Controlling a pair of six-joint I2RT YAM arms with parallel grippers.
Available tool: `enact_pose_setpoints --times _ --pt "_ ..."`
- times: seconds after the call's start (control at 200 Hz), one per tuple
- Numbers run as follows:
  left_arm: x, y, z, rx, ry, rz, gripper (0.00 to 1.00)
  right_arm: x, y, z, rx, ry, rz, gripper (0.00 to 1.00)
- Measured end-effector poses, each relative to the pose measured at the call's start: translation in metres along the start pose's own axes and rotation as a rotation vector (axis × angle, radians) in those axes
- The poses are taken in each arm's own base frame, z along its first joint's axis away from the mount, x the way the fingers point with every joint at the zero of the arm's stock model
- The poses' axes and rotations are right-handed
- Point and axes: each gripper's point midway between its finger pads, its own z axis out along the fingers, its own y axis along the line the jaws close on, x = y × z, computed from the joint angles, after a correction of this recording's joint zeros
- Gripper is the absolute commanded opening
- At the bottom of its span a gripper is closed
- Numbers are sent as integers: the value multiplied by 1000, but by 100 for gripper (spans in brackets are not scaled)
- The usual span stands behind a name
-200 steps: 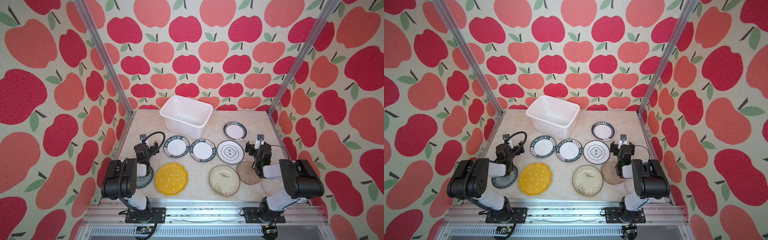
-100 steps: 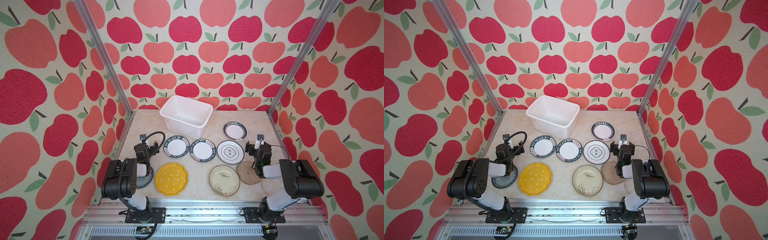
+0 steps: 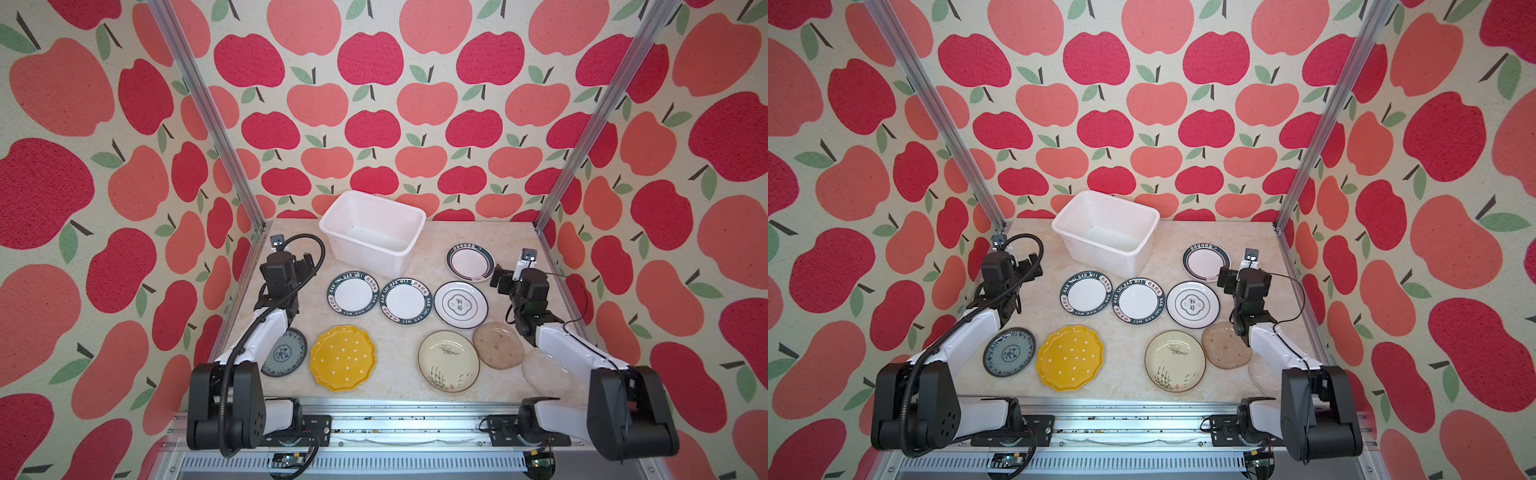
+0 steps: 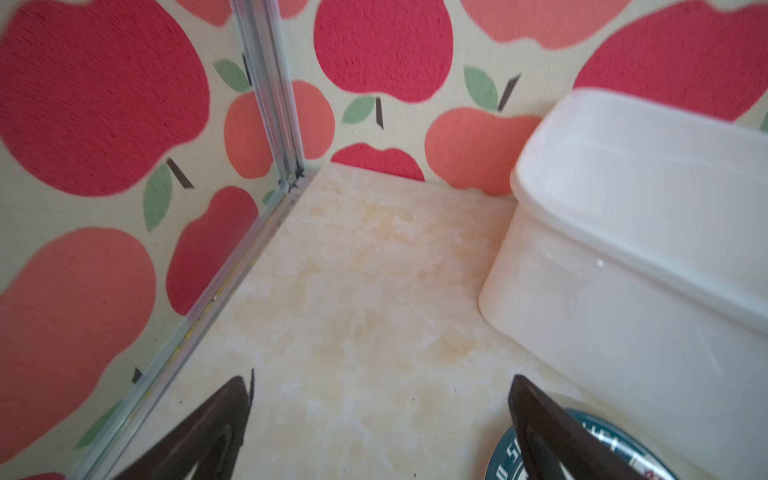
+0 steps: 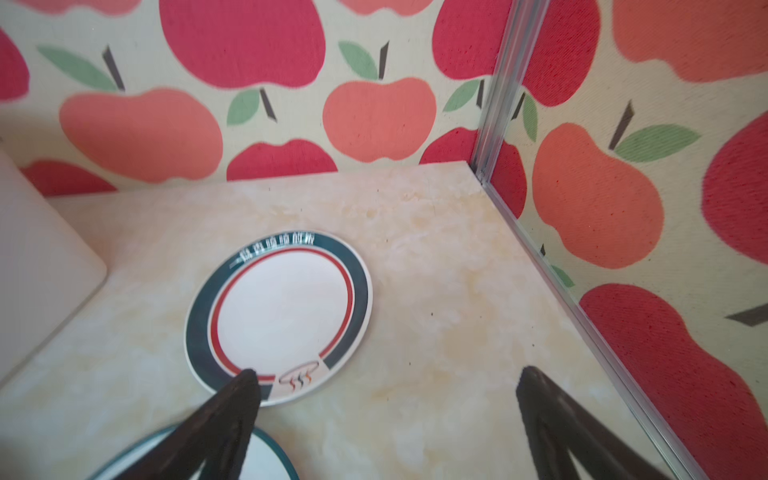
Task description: Place the plates into the plastic bin on the countertop
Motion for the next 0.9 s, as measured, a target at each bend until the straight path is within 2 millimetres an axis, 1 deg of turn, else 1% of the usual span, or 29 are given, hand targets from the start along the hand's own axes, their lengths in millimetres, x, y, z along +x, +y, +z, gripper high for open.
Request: enact_pose_setpoints --times 0.015,0.055,0.095,0.11,0.14,0.165,0.19,0.225,0.25,0.29,0.355,0.39,0.445,0.515,0.59,0.655,0.715,0.79,0.9 --pt "-12 2 -5 5 -8 -40 99 -11 1 -2 -15 -8 34 100" --pt "-32 9 -17 24 -15 -123 99 -44 3 -10 -64 -40 126 99" --pt "-42 23 -26 19 -10 -207 99 -66 5 -18 -106 -61 194 99" --pt "-42 29 -28 16 -1 -237 99 -72 8 -21 -131 -65 219 98" --pt "-39 39 -32 4 25 -293 99 -77 15 -26 -168 -58 252 98" --pt "-31 48 -33 -11 60 -343 99 -77 24 -29 -205 -38 270 98" --pt "-21 52 -34 -24 101 -379 99 -74 35 -32 -241 -10 275 98" --pt "-2 54 -33 -40 181 -419 99 -63 54 -34 -294 49 272 98" --pt "14 51 -33 -46 243 -437 99 -54 69 -35 -331 96 260 98" --pt "40 42 -33 -52 357 -454 99 -38 94 -38 -388 173 233 98" --pt "77 26 -40 -52 514 -461 99 -11 135 -45 -484 299 168 98" --pt "92 18 -47 -50 584 -462 99 2 156 -51 -534 356 127 98" --pt "109 6 -59 -47 669 -458 99 19 184 -59 -607 424 68 96" --pt "125 -10 -75 -35 754 -439 99 43 217 -73 -700 499 -9 96" --pt "142 -28 -93 -17 839 -395 99 68 244 -86 -785 566 -73 94" --pt "157 -45 -110 4 914 -334 99 92 261 -94 -836 621 -122 94" --pt "171 -56 -126 8 988 -279 99 113 274 -101 -875 663 -168 94" --pt "190 -61 -143 -12 1079 -219 99 138 288 -111 -924 709 -222 92" --pt "210 -57 -163 -72 1195 -158 100 171 309 -127 -994 769 -302 92"
